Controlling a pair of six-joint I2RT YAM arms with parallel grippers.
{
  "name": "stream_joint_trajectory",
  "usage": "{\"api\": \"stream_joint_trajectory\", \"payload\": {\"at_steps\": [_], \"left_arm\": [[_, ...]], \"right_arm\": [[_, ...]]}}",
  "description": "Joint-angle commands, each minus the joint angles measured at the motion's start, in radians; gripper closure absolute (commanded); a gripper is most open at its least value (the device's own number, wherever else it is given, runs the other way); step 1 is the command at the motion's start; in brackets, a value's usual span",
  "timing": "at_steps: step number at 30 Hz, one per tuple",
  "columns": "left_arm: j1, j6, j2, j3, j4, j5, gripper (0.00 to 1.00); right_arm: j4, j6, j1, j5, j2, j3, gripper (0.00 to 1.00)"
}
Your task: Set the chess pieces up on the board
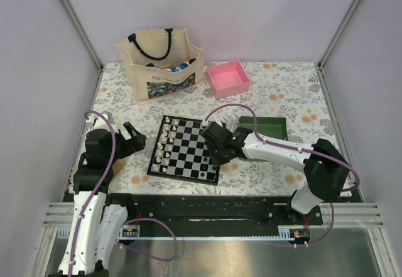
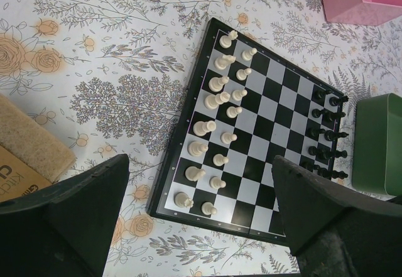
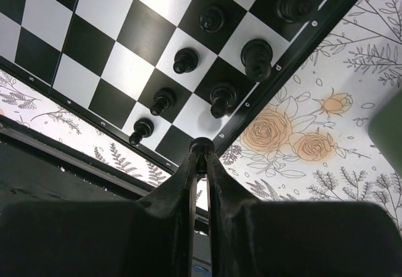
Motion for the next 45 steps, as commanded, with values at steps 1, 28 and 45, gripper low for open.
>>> {"api": "stream_joint_trajectory", "payload": {"at_steps": [1, 28, 45], "left_arm": [[0.000, -0.004, -0.008, 0.000, 0.046, -0.019, 0.01], [0.003, -0.003, 0.003, 0.002, 0.046, -0.016, 0.01], [0.003, -0.006, 0.001, 0.002, 0.047, -0.013, 0.01]], "right_arm": [[0.022, 0.002, 0.020, 0.037, 0.033, 0.055, 0.93], [0.013, -0.018, 0.043, 0.066, 0.111, 0.098, 0.90], [0.014, -0.025, 0.041, 0.050, 0.093, 0.092, 0.67]]}}
